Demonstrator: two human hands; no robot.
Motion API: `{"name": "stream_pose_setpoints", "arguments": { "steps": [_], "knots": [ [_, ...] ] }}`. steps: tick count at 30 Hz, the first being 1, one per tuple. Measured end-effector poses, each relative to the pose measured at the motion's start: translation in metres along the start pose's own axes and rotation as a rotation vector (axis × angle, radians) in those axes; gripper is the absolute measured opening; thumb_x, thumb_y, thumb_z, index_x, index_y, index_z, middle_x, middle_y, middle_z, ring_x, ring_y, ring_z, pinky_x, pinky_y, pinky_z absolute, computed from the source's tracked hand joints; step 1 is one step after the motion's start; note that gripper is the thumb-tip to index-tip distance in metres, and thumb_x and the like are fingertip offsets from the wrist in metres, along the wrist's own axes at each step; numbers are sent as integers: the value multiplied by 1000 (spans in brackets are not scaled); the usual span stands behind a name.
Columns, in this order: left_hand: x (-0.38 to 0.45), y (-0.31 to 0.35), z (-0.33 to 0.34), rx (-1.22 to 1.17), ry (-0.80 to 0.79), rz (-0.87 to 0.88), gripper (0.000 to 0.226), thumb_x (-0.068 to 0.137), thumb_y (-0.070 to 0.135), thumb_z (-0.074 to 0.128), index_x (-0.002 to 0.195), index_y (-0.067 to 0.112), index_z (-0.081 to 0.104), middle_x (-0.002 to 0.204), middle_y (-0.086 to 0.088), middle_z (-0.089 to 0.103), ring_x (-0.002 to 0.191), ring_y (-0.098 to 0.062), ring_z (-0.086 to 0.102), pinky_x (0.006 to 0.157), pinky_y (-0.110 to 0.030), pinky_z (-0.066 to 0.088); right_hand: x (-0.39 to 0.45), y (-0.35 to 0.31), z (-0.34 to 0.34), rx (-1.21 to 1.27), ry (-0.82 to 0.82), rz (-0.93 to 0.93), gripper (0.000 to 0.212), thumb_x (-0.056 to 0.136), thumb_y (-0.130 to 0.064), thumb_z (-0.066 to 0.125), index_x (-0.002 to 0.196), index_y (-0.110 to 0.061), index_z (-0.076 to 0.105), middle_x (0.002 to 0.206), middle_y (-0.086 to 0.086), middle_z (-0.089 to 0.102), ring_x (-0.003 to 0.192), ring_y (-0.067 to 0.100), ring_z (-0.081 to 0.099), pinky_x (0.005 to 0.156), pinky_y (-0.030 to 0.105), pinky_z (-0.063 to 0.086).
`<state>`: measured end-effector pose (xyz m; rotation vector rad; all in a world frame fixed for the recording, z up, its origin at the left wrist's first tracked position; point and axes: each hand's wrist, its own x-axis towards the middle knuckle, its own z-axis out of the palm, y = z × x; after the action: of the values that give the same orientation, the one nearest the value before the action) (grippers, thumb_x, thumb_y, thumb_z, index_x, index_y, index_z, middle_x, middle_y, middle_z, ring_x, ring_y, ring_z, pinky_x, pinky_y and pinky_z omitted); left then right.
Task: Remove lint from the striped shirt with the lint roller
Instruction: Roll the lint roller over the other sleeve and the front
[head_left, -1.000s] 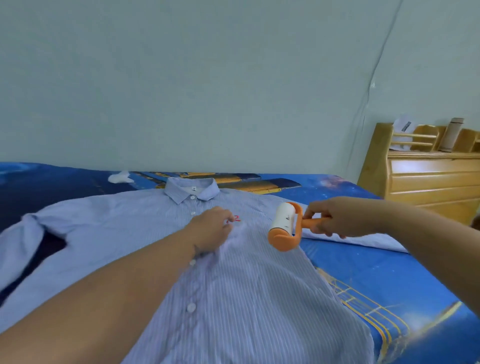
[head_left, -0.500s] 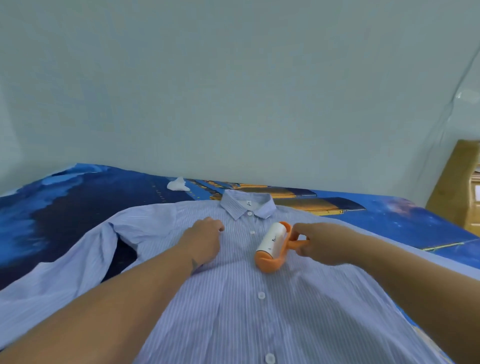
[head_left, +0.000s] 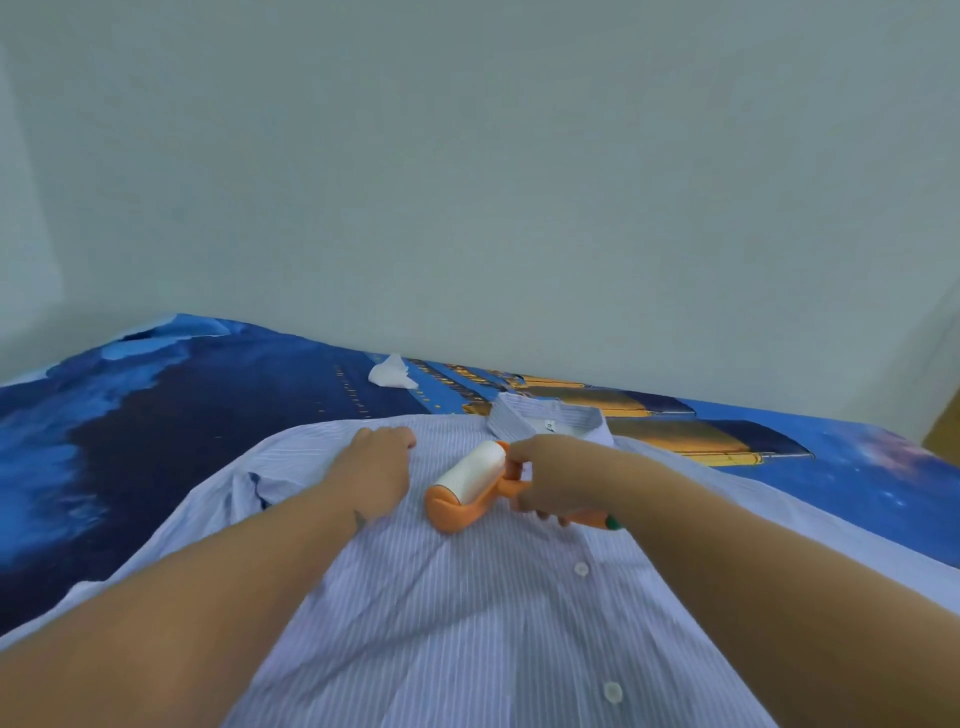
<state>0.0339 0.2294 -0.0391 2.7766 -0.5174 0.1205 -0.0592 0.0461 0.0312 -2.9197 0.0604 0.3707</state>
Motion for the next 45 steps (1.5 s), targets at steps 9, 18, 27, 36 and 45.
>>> {"name": "stream_pose_setpoints", "arguments": {
  "steps": [9, 18, 27, 36, 45],
  "knots": [
    [27, -40, -15, -576, 79, -254, 27, 89, 1, 47, 114, 9, 53, 110, -17, 64, 98, -33, 63, 85, -41, 53, 66, -53, -3, -13, -29, -52, 14, 93, -16, 56, 106, -20, 51, 89, 9, 67, 58, 16, 61, 50, 25, 50],
    [31, -29, -27, -355, -4, -322, 32, 97, 4, 36, 125, 5, 51, 129, -14, 52, 118, -28, 53, 95, -35, 44, 77, -73, 5, -97, 46, -160, 24, 97, -24, 48, 119, -14, 52, 97, 5, 52, 75, 20, 52, 65, 30, 42],
    [23, -26, -23, -277, -83, -172, 29, 95, 4, 36, 112, 5, 59, 121, -15, 60, 107, -28, 57, 88, -32, 45, 15, 6, -1, -13, -12, -100, 8, 92, -32, 57, 99, -29, 53, 73, -5, 57, 53, 11, 56, 54, 25, 53],
    [16, -29, -17, -30, -100, -27, 16, 94, 20, 40, 83, 12, 47, 112, -13, 54, 87, -23, 48, 73, -30, 35, -45, 64, -44, -354, -241, 76, 13, 86, -33, 61, 94, -40, 54, 87, -6, 72, 63, 7, 66, 63, 24, 48],
    [-2, -90, -65, -151, 24, -105, 23, 83, 18, 62, 106, 20, 64, 107, 2, 63, 92, -15, 56, 80, -25, 44, -28, 38, -58, -226, -28, -78, 12, 92, -30, 58, 93, -42, 55, 77, -13, 61, 69, 7, 57, 68, 24, 46]
  ]
}}
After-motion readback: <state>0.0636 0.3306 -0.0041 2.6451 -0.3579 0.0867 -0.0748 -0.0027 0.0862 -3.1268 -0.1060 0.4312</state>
